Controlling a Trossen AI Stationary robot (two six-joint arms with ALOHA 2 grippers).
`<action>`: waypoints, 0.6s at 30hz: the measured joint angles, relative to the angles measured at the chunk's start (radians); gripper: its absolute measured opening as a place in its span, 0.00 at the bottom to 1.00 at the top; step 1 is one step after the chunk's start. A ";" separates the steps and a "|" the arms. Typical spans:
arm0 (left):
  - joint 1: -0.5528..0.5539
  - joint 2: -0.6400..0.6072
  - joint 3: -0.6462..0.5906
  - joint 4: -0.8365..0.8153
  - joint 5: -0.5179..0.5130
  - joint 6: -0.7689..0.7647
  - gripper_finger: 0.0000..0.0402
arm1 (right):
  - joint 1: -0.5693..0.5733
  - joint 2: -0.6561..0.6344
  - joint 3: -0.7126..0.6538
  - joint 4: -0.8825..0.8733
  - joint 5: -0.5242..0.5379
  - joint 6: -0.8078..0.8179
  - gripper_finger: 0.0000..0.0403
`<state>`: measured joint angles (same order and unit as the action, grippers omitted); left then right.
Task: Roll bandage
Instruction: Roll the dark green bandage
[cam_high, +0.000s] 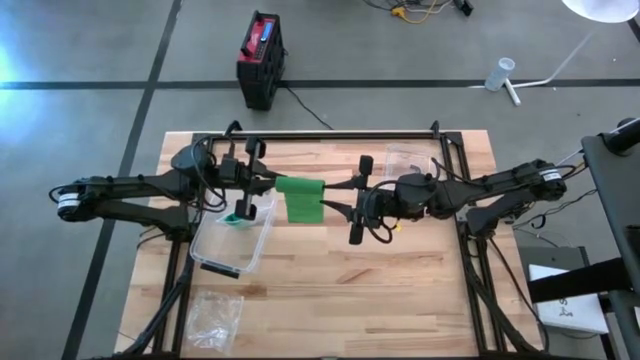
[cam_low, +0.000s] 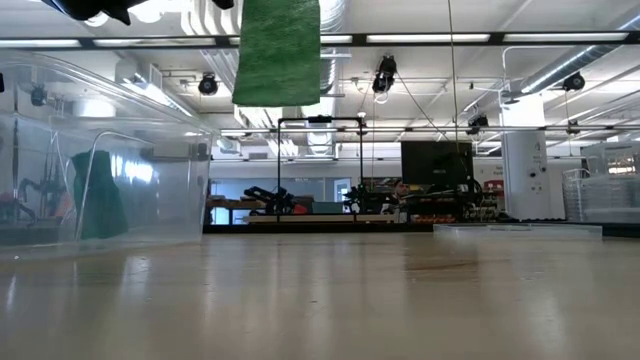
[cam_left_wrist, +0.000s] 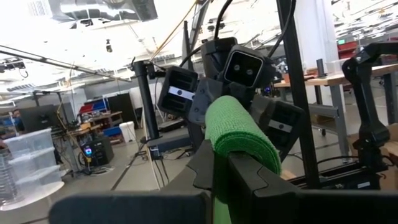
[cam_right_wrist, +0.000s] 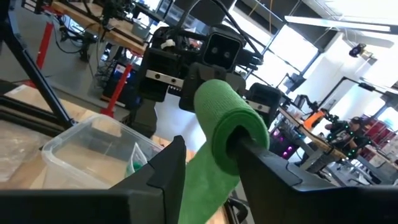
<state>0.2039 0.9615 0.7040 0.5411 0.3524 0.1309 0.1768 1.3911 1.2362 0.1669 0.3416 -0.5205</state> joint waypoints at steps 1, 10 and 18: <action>0.000 0.000 0.000 0.000 -0.002 0.000 0.01 | 0.000 0.000 0.000 0.000 -0.001 0.003 0.33; 0.000 0.018 0.000 -0.003 -0.006 0.009 0.02 | -0.029 0.046 0.000 0.055 -0.004 0.025 0.27; 0.000 0.024 0.000 -0.009 -0.005 0.049 0.03 | -0.034 0.047 0.000 0.022 -0.049 0.025 0.10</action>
<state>0.2037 0.9853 0.7040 0.5322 0.3476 0.1799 0.1430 1.4376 1.2358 0.1885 0.2926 -0.4955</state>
